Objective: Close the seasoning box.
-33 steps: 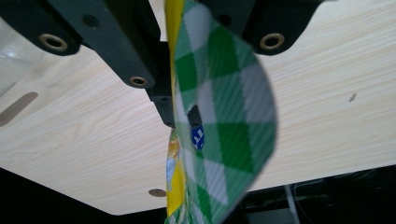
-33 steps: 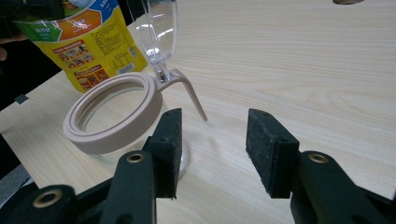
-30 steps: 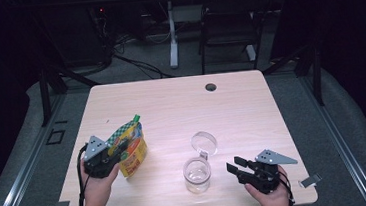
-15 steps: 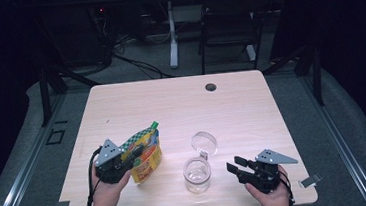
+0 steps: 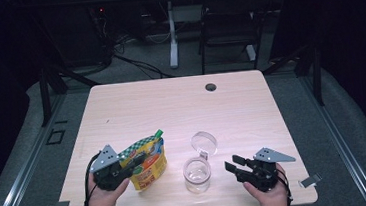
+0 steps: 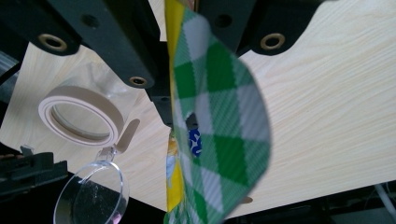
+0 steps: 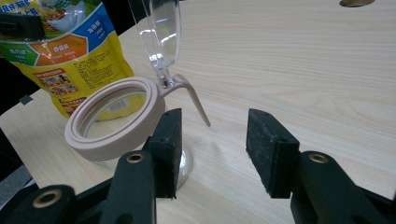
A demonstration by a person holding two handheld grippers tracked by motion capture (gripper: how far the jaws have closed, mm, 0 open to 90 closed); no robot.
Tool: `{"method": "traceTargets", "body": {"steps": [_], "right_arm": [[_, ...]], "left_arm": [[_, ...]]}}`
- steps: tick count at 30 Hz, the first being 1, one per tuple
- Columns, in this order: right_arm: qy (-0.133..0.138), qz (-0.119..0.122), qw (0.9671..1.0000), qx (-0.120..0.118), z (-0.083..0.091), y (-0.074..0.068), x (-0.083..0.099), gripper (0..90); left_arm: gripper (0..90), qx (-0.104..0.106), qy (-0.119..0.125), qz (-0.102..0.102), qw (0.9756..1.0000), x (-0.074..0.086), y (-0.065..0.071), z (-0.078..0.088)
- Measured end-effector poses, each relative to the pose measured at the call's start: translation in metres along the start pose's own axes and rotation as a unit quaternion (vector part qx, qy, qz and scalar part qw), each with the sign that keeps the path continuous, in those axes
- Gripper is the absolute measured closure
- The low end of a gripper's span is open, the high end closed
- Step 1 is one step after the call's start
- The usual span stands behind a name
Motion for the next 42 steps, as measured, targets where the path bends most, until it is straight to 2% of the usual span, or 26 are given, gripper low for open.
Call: {"method": "traceTargets", "body": {"steps": [6, 11, 14, 16, 20, 26, 42], "right_arm": [[-0.004, 0.004, 1.0, -0.004, -0.004, -0.001, -0.001, 55.7], [-0.001, 0.003, 0.9999, -0.01, -0.006, -0.002, -0.002, 55.4], [-0.001, 0.004, 0.9999, -0.012, -0.007, -0.002, -0.003, 55.3], [-0.002, 0.004, 0.9999, -0.013, -0.007, -0.002, -0.004, 55.2], [0.001, 0.002, 0.9999, -0.014, -0.007, -0.001, -0.005, 54.8], [0.0, 0.001, 0.9998, -0.019, -0.01, -0.002, -0.006, 54.5], [-0.002, 0.005, 0.9997, -0.024, -0.014, -0.003, -0.007, 53.5]], "left_arm": [[87.8, 0.008, 0.004, 0.011, 0.9999, 0.005, 0.0, 0.002], [83.5, 0.017, 0.012, 0.031, 0.9993, 0.007, 0.0, 0.004], [75.5, 0.016, 0.01, 0.038, 0.9991, 0.01, -0.001, 0.004], [72.6, 0.01, 0.009, 0.042, 0.999, 0.011, -0.002, 0.005], [60.8, -0.002, 0.014, 0.051, 0.9986, 0.012, -0.004, 0.008], [50.9, 0.001, 0.017, 0.079, 0.9968, 0.017, -0.007, 0.009], [42.1, 0.019, -0.007, 0.12, 0.9926, 0.035, -0.015, -0.003]]}}
Point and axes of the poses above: each handheld gripper's, and its own axes: z roughly backward along the jaws, x roughly out of its underside, y roughly to its right, the point moved 3 cm from there along -z, roughly forward along the jaws, and after that the axes turned 8 degrees about x, right-handed, at the moved point
